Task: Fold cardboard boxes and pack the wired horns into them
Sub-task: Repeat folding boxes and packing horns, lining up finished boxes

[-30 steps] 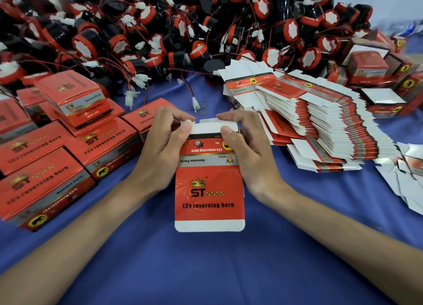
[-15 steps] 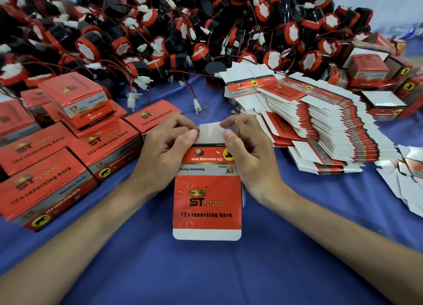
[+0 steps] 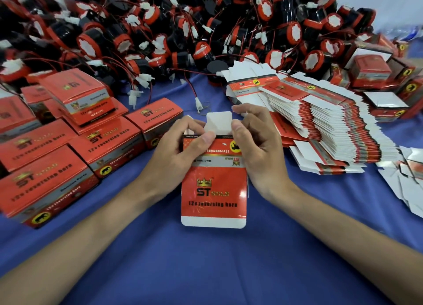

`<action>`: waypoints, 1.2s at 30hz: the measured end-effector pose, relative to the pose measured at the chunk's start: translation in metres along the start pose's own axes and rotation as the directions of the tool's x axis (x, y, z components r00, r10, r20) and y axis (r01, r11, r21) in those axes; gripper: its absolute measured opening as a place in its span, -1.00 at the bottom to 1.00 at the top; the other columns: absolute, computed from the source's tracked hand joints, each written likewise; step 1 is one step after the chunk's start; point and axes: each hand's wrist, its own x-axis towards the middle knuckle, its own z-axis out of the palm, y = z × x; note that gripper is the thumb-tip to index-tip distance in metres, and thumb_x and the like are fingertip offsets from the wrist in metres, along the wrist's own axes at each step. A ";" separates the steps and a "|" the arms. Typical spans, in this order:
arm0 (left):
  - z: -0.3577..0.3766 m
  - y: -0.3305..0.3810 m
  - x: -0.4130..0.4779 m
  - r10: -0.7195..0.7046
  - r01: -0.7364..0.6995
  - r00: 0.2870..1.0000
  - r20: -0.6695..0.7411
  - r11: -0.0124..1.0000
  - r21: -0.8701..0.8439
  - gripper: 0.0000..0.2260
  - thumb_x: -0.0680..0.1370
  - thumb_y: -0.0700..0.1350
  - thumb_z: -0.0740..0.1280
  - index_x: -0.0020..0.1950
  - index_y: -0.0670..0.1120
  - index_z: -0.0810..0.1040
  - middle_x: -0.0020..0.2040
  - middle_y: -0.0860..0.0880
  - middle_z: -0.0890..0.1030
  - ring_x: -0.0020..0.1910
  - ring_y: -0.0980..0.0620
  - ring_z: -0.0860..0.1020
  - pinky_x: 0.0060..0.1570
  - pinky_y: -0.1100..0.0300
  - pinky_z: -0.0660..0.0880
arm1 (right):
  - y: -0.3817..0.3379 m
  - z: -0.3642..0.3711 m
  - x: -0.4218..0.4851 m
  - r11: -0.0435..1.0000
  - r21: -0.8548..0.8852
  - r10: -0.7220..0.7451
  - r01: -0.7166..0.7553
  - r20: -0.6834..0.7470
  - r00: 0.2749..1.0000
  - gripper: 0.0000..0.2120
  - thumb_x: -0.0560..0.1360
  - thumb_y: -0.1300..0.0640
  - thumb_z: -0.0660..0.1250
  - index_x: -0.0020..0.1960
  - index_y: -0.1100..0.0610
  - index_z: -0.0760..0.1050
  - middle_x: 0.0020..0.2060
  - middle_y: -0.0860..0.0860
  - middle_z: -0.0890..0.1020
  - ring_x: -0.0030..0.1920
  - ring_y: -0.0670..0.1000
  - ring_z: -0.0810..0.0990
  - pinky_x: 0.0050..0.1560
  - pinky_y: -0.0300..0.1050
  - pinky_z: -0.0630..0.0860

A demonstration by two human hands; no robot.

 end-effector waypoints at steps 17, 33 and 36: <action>0.004 0.002 0.000 0.059 -0.066 0.976 -0.208 0.998 -0.023 -0.71 0.48 0.02 0.35 0.16 -0.04 0.48 0.00 0.11 0.60 -0.03 0.21 0.60 -0.05 0.34 0.48 | -0.004 0.003 -0.002 0.990 0.088 0.098 -0.109 0.119 0.988 -0.66 0.48 -0.03 0.30 0.23 -0.01 0.44 0.18 -0.01 0.53 0.10 -0.05 0.60 0.01 -0.11 0.58; 0.003 0.004 -0.001 0.157 -0.137 0.966 -0.203 0.985 0.108 -0.76 0.50 -0.01 0.33 0.09 -0.10 0.59 0.05 -0.03 0.61 0.03 0.18 0.58 0.03 0.35 0.44 | -0.004 0.003 -0.003 0.991 0.074 0.108 -0.115 0.094 0.990 -0.54 0.44 -0.06 0.34 0.31 0.00 0.43 0.24 -0.06 0.52 0.20 -0.10 0.54 0.18 -0.03 0.54; 0.002 0.004 -0.001 0.168 -0.149 0.961 -0.218 0.983 0.103 -0.74 0.50 0.00 0.35 0.09 -0.11 0.61 0.03 0.04 0.64 0.02 0.24 0.59 0.00 0.40 0.43 | -0.003 0.005 -0.004 0.990 0.045 0.133 -0.137 0.080 0.988 -0.42 0.43 -0.09 0.32 0.39 0.12 0.40 0.24 -0.10 0.54 0.19 -0.17 0.55 0.20 -0.05 0.53</action>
